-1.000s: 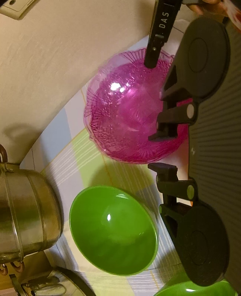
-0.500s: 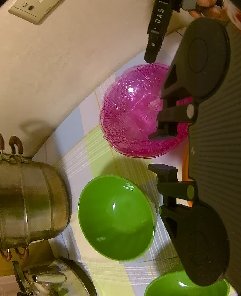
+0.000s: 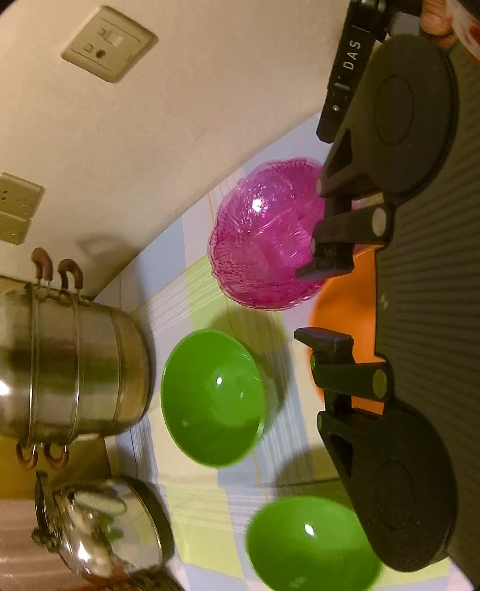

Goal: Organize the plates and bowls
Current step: 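Open both grippers to release the plate on the stack, then withdraw both grippers and move them to the orange bowl rim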

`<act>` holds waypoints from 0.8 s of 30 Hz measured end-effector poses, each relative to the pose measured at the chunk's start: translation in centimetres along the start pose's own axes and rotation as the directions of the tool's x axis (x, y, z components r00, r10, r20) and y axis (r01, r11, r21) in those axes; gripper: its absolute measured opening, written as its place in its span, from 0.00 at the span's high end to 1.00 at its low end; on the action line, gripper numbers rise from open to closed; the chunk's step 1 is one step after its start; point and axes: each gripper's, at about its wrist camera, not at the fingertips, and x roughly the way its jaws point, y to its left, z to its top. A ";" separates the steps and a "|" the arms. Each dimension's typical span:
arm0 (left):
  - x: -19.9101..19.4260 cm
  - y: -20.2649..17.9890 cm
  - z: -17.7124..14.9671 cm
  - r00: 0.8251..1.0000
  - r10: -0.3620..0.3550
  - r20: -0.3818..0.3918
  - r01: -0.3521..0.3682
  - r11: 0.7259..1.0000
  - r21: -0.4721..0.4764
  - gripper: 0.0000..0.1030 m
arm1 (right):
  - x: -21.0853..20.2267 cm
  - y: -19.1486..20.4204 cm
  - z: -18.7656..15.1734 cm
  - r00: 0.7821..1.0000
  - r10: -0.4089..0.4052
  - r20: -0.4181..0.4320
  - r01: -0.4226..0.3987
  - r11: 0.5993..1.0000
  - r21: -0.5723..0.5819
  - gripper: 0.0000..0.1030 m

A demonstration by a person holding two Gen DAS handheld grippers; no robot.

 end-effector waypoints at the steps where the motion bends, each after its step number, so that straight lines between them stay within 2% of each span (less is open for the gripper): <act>1: -0.8 0.1 -0.5 1.000 -0.002 0.006 0.002 1.000 -0.008 0.74 | -0.6 0.2 -0.3 1.000 0.004 0.003 -0.004 1.000 -0.010 0.52; 6: -4.2 0.8 -3.1 1.000 0.004 0.028 -0.002 0.998 -0.057 0.71 | -3.3 1.4 -1.9 1.000 0.015 0.014 -0.014 0.999 -0.050 0.52; 13: -8.5 2.5 -6.4 0.998 0.048 0.046 -0.044 0.994 -0.097 0.64 | -6.0 3.2 -4.3 0.999 0.046 0.004 -0.046 0.994 -0.096 0.52; 21: -11.8 3.9 -10.1 0.987 0.141 0.074 -0.133 0.985 -0.110 0.61 | -7.5 5.3 -6.9 0.996 0.084 -0.032 -0.088 0.984 -0.153 0.52; 24: -12.5 4.6 -11.1 0.988 0.135 0.069 -0.125 0.982 -0.141 0.60 | -7.7 6.1 -7.8 0.994 0.096 -0.050 -0.103 0.978 -0.179 0.52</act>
